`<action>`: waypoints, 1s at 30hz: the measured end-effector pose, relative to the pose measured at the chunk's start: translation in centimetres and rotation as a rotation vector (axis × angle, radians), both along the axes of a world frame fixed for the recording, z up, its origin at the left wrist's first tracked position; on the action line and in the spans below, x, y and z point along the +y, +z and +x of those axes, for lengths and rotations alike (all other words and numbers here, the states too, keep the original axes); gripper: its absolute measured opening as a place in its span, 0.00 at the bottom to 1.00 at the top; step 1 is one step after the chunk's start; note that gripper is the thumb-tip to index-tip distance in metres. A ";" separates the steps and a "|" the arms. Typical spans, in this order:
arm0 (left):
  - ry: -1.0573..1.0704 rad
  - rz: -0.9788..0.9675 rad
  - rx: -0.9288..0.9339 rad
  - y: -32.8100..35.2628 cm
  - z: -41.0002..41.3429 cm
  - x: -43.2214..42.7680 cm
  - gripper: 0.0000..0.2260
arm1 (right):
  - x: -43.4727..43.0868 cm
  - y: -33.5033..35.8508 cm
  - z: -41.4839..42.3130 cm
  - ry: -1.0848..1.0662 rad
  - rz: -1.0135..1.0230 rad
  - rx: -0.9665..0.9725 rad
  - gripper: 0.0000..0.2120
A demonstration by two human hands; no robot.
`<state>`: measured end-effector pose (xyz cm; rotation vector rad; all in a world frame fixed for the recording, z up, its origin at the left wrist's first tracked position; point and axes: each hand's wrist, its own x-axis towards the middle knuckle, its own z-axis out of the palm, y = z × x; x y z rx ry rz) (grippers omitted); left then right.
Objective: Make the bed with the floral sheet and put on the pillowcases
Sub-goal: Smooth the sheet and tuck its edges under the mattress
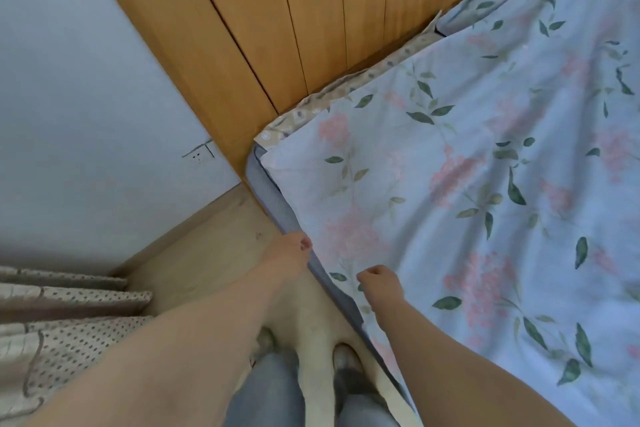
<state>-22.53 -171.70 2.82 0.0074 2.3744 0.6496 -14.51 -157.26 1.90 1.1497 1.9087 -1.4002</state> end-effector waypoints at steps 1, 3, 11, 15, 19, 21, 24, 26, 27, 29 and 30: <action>-0.086 -0.033 -0.005 -1.4 -2.2 -0.4 0.12 | -0.4 -1.2 -1.5 -0.037 0.003 -0.017 0.05; -0.245 -0.089 -0.007 -3.3 -5.1 -0.7 0.12 | -0.9 -2.7 -3.4 -0.070 0.026 -0.031 0.09; -0.982 -0.213 0.135 -9.8 -14.6 -2.0 0.20 | -5.2 -8.6 -8.2 -0.091 0.108 -0.241 0.18; -1.244 -0.266 0.223 -14.1 -17.0 -1.6 0.27 | -6.4 -11.5 -8.8 0.201 0.260 -0.289 0.28; -1.344 -0.359 0.220 -17.7 -18.6 -1.4 0.27 | -6.8 -14.4 -8.8 0.318 0.309 -0.324 0.35; -1.330 -0.245 0.336 -19.4 -19.3 -1.2 0.21 | -6.5 -15.8 -8.9 0.269 0.371 -0.337 0.32; -1.347 -0.089 0.551 -20.7 -20.9 -0.8 0.08 | -6.2 -17.1 -9.8 0.209 0.545 -0.340 0.16; -1.326 -0.056 0.568 -20.1 -21.8 -0.4 0.06 | -6.1 -17.4 -10.2 0.079 0.572 -0.303 0.10; -1.327 -0.056 0.584 -19.2 -22.0 -0.1 0.09 | -6.1 -17.3 -10.2 0.014 0.549 -0.273 0.09; -1.320 -0.062 0.475 -17.1 -22.1 0.5 0.15 | -6.1 -16.1 -10.2 -0.066 0.485 -0.212 0.08; -1.289 -0.092 0.402 -16.0 -22.1 0.7 0.15 | -6.1 -15.3 -10.2 -0.095 0.456 -0.191 0.09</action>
